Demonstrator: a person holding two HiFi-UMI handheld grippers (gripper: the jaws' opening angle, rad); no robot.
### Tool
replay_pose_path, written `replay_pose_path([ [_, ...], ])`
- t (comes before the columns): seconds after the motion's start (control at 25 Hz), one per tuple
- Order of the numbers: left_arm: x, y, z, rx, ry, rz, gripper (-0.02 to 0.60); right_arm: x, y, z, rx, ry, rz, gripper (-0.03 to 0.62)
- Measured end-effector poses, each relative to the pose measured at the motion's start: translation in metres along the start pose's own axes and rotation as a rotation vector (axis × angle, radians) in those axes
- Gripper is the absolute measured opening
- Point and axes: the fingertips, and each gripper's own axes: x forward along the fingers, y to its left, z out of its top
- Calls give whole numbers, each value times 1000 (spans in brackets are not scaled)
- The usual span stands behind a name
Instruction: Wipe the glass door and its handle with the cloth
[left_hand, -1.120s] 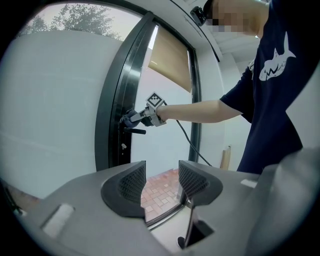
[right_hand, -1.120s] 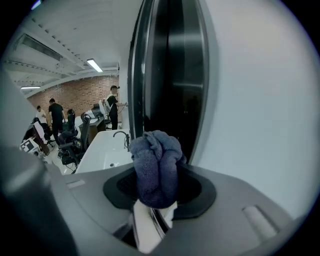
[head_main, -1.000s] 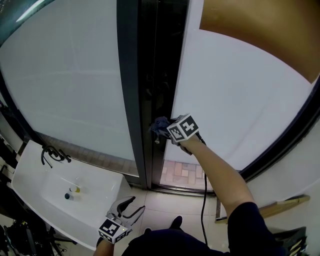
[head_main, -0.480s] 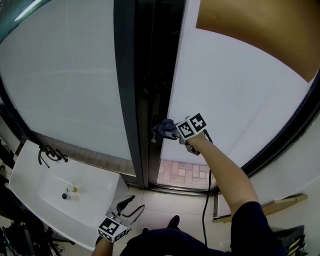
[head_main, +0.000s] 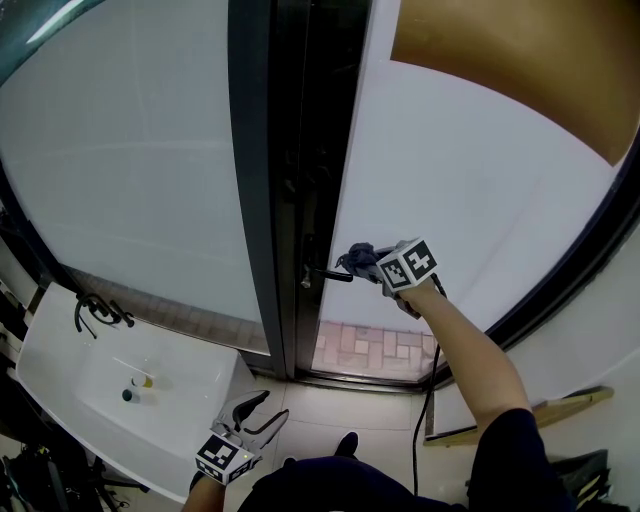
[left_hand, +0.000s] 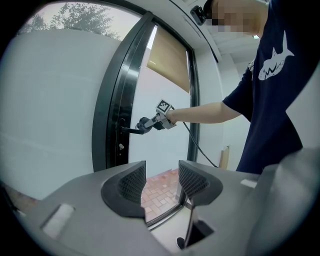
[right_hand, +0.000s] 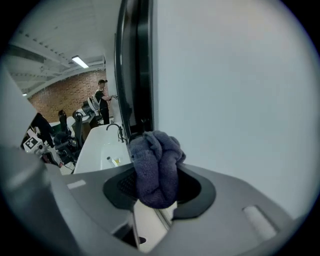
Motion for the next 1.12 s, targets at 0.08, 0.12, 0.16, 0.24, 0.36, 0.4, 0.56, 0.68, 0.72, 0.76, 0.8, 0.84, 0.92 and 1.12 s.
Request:
replay_pose_path([
  [0.08,-2,2,-4,2,4,3,200,-6,12,16,-75,-65,-21,150],
  [0.12,-2,2,-4,2,5,3,199,-7,20,27,-125,-98,-28,150],
  [0.16,-2,3,-4,0,4,4,199,-7,29,38,-187,-124,-41,152],
  [0.24,-2,2,-1,-5,-1,4,200,-1,50,54,-333,-147,-84,152],
  [0.36,-5,2,-3,-1,-6,9,199,16,85,66,-554,-136,-134,152],
  [0.4,-7,2,-3,0,-6,11,199,23,96,68,-620,-126,-154,152],
  [0.56,-16,5,-7,-6,0,29,199,54,123,68,-890,-66,-262,152],
  [0.68,-22,8,-11,-18,6,47,199,75,125,59,-1051,-12,-338,152],
  [0.72,-24,9,-12,-21,7,51,199,80,124,56,-1094,2,-363,152],
  [0.76,-24,10,-13,-23,8,53,199,83,122,54,-1135,11,-392,152],
  [0.8,-24,11,-13,-24,9,54,199,84,120,53,-1176,16,-420,152],
  [0.84,-24,11,-13,-25,9,53,199,84,120,52,-1214,19,-443,152],
  [0.92,-23,11,-13,-26,8,49,196,82,122,49,-1274,24,-467,152],
  [1.12,-17,8,-9,-14,2,22,196,70,115,30,-1312,34,-471,152],
])
